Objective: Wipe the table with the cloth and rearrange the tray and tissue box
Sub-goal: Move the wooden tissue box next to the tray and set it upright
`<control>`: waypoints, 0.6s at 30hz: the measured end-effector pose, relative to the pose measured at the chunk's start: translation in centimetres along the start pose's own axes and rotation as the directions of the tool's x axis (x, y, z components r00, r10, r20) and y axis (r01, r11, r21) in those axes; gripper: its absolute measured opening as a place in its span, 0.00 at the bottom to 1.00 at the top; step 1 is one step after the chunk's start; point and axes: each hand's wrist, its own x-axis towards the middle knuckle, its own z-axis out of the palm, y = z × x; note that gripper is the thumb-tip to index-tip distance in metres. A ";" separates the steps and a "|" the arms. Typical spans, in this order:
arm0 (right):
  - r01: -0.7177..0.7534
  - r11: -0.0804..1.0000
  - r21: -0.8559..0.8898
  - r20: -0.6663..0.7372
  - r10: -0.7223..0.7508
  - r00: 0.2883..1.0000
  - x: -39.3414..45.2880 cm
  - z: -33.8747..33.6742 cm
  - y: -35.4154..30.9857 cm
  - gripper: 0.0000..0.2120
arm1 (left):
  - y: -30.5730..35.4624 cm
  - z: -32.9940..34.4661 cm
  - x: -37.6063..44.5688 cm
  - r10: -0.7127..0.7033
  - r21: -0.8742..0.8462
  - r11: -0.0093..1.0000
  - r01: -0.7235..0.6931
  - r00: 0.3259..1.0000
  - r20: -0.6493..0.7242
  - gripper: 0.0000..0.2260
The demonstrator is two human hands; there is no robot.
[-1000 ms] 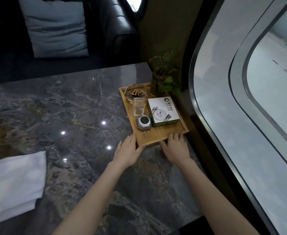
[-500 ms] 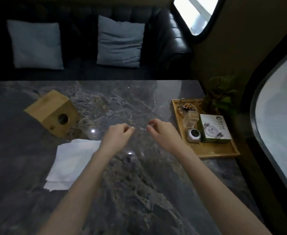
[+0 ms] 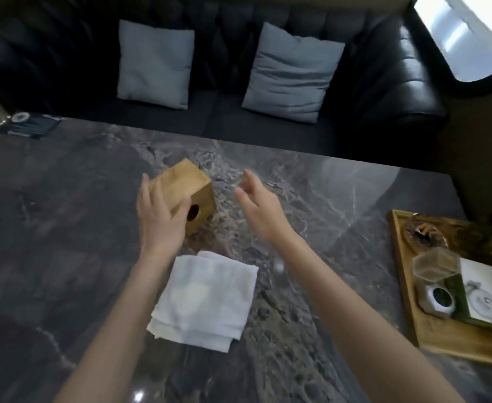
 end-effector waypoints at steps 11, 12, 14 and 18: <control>-0.377 0.841 0.388 0.288 0.278 0.916 5.2 6.4 1.2 0.31 | -4.3 1.5 5.3 -0.521 -0.673 0.482 0.561 0.801 0.295 0.23; -0.386 0.837 0.387 0.299 0.282 0.912 5.5 6.7 1.3 0.31 | -4.3 1.6 5.2 -0.524 -0.687 0.463 0.560 0.798 0.297 0.23; -0.368 0.855 0.366 0.302 0.265 0.916 5.9 7.2 1.4 0.29 | -4.5 1.9 5.2 -0.529 -0.696 0.447 0.562 0.793 0.301 0.23; -0.315 0.899 0.304 0.264 0.239 0.935 6.1 7.4 1.5 0.25 | -4.8 1.7 5.2 -0.532 -0.704 0.422 0.571 0.785 0.318 0.21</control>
